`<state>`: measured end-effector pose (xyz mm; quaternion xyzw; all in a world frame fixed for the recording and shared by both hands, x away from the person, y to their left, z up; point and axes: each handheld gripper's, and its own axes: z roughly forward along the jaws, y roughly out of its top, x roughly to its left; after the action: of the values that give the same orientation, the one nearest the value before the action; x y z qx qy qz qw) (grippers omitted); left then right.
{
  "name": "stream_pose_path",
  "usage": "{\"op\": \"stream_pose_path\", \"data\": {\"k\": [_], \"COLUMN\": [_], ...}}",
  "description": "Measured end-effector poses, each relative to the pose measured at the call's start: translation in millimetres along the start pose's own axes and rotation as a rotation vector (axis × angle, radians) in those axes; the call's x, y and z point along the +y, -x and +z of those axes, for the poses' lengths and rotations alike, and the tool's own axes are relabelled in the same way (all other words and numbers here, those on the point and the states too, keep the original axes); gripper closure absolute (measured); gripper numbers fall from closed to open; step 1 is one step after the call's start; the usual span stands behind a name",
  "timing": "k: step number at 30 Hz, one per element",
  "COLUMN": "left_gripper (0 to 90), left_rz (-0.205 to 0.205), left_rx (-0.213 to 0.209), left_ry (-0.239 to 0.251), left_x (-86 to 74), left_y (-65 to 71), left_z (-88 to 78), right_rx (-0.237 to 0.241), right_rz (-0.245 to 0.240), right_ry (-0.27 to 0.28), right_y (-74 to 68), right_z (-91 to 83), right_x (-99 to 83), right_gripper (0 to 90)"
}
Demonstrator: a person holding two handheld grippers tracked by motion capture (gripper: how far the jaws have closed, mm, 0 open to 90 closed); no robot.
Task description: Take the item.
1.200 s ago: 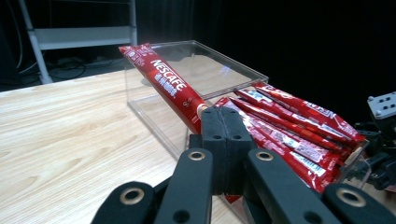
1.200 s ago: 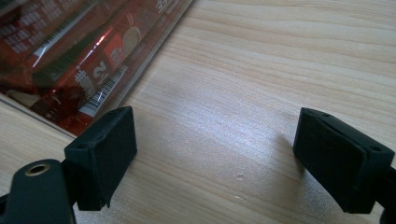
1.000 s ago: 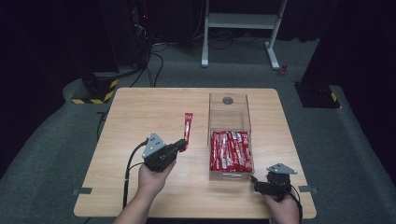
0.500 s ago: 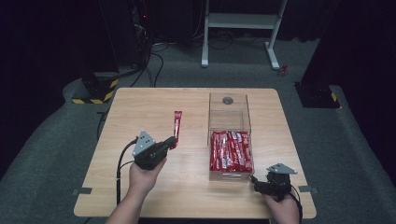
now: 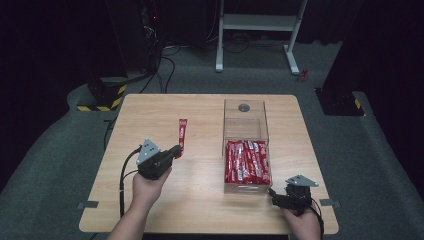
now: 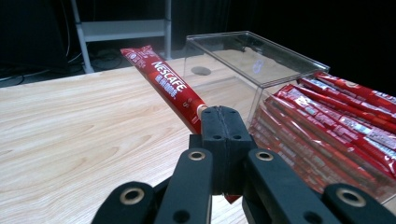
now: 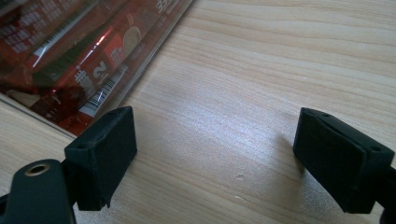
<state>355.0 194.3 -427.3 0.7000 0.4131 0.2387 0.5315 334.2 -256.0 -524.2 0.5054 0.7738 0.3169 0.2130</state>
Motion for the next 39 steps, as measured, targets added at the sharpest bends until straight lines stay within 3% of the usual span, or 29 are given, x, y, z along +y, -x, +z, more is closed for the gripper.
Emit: {"op": "stream_pose_path", "data": {"k": [20,36,37,39], "left_gripper": [90.0,90.0,90.0,90.0], "left_rz": [-0.036,-0.061,-0.123,-0.169], "left_rx": [0.032,0.022,0.028,0.039], "left_ry": [-0.086,-0.147,-0.112,-0.089], "left_x": [-22.8,-50.9,-53.2,-56.1], "left_y": [-24.0,-32.9,-29.6,-27.9], "left_z": [8.5,20.1,24.2,28.8], "right_rx": [0.001,-0.002,-0.003,-0.004], "right_rz": [-0.002,0.002,0.002,0.007], "right_ry": [0.000,0.000,0.001,0.000], "right_y": [0.0,-0.4,-0.3,-0.7], "right_z": [-0.2,-0.4,-0.4,-0.5], "right_x": [-0.2,-0.4,-0.4,-0.3], "right_gripper": [13.4,13.9,13.9,14.0]}}
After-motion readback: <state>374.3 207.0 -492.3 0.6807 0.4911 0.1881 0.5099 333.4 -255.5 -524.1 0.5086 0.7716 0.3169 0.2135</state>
